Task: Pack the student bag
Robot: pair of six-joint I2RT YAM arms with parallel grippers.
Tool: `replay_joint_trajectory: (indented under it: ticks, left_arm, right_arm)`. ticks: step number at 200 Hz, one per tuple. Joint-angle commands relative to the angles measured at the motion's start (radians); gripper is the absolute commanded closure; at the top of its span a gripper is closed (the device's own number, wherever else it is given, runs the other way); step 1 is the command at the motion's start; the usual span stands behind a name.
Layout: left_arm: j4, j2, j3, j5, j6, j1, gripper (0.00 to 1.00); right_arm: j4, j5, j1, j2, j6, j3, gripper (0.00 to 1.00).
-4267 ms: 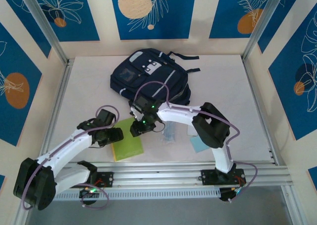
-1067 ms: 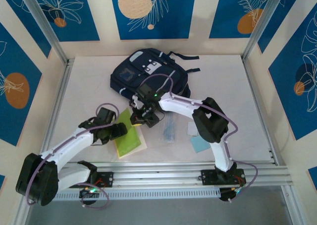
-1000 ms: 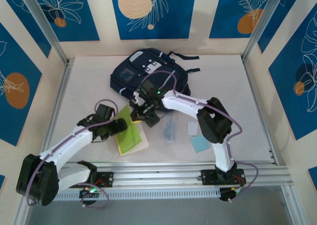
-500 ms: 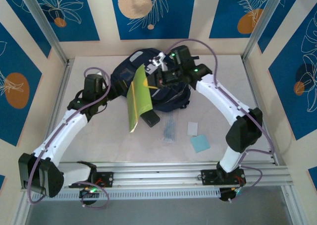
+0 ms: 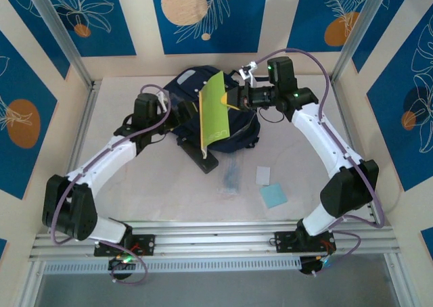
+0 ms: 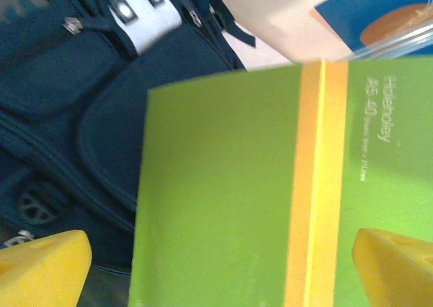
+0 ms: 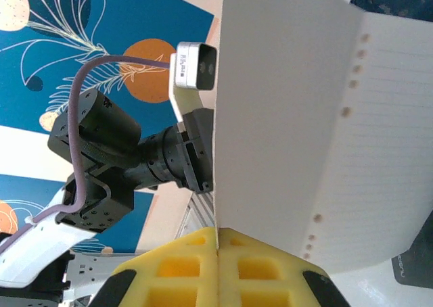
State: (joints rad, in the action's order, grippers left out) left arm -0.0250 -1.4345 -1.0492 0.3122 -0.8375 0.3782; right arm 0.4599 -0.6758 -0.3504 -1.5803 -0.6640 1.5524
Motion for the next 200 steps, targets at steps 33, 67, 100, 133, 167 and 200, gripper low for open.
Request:
replay_joint_trajectory:
  ticks: [33,67,100,133,167,200]
  left_arm:
    - [0.08,-0.06,0.041,0.041,0.001,0.011,0.02]
    - [0.031,-0.088,0.071,-0.013,0.065,0.006,0.01]
    - [0.063,-0.145,0.107,0.022,0.05,0.005,0.06]
    - [0.082,-0.135,0.111,0.04,0.05,0.005,0.3]
    - [0.017,-0.08,0.076,0.034,0.069,0.005,0.55]
    - [-0.062,-0.015,0.044,0.005,0.083,0.005,0.54]
  right_arm:
    - [-0.265,-0.103,0.008,-0.134,-0.087,-0.147,1.0]
    - [-0.377,-0.092,0.008,-0.243,-0.125,-0.209,1.0]
    - [-0.429,-0.09,0.007,-0.3,-0.151,-0.237,1.0]
    - [-0.43,-0.075,-0.004,-0.325,-0.148,-0.244,1.0]
    - [-0.424,-0.055,-0.009,-0.323,-0.147,-0.242,0.98]
    - [-0.409,-0.041,-0.01,-0.318,-0.139,-0.229,0.97]
